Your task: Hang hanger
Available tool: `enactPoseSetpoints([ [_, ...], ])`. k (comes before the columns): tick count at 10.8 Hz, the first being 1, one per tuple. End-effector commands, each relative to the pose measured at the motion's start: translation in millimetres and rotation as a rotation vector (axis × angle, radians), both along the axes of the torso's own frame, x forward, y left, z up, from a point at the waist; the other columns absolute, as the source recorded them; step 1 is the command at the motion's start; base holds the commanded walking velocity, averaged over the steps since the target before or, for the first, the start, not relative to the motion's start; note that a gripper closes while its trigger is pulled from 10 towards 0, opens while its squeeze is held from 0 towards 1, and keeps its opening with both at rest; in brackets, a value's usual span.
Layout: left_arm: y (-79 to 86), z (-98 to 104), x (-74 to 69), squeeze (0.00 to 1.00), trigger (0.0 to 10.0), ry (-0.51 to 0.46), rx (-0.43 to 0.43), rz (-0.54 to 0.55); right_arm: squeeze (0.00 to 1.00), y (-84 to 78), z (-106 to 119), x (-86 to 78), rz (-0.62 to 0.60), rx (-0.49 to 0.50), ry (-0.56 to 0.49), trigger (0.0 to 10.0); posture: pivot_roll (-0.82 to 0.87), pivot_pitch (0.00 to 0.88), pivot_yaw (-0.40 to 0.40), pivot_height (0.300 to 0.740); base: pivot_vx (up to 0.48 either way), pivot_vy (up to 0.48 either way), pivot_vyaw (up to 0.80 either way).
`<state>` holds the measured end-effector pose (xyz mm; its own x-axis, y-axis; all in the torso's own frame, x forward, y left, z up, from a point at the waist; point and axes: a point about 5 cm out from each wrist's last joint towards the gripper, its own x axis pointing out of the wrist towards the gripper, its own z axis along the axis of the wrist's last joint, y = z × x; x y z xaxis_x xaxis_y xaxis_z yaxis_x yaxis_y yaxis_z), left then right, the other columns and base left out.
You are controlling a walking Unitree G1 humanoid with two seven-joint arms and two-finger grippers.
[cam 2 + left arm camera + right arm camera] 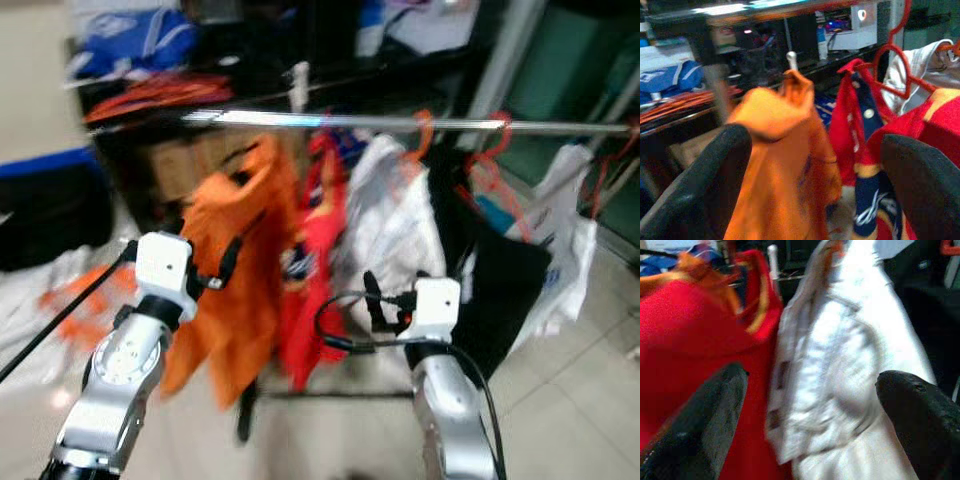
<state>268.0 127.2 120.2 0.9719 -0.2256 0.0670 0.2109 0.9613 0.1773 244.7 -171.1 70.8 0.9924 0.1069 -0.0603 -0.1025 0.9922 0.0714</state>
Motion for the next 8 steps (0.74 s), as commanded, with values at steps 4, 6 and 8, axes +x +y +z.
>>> enactPoseSetpoints([
  [4, -8.0, 12.2, 4.7, 0.0, 10.0, -0.051, -0.02, -0.038, 0.06, 5.2, 88.0, 29.8, -0.001, 0.057, -0.302, 10.0, 0.0, 0.0, 0.015, 0.74, 0.12, 0.0, 0.0],
  [6, -8.4, 11.1, 5.5, 0.0, 10.0, -0.05, -0.017, -0.04, 0.06, 14.4, 109.0, 30.8, 0.038, 0.101, -0.359, 10.0, 0.01, 0.0, 0.011, 0.74, 0.0, 0.0, 0.0],
  [8, -7.8, 9.4, 6.3, 0.0, 10.0, -0.044, -0.014, -0.038, 0.06, 14.6, 109.9, 32.5, 0.03, 0.123, -0.345, 10.0, 0.01, 0.0, 0.009, 0.74, 0.0, 0.0, 0.0],
])
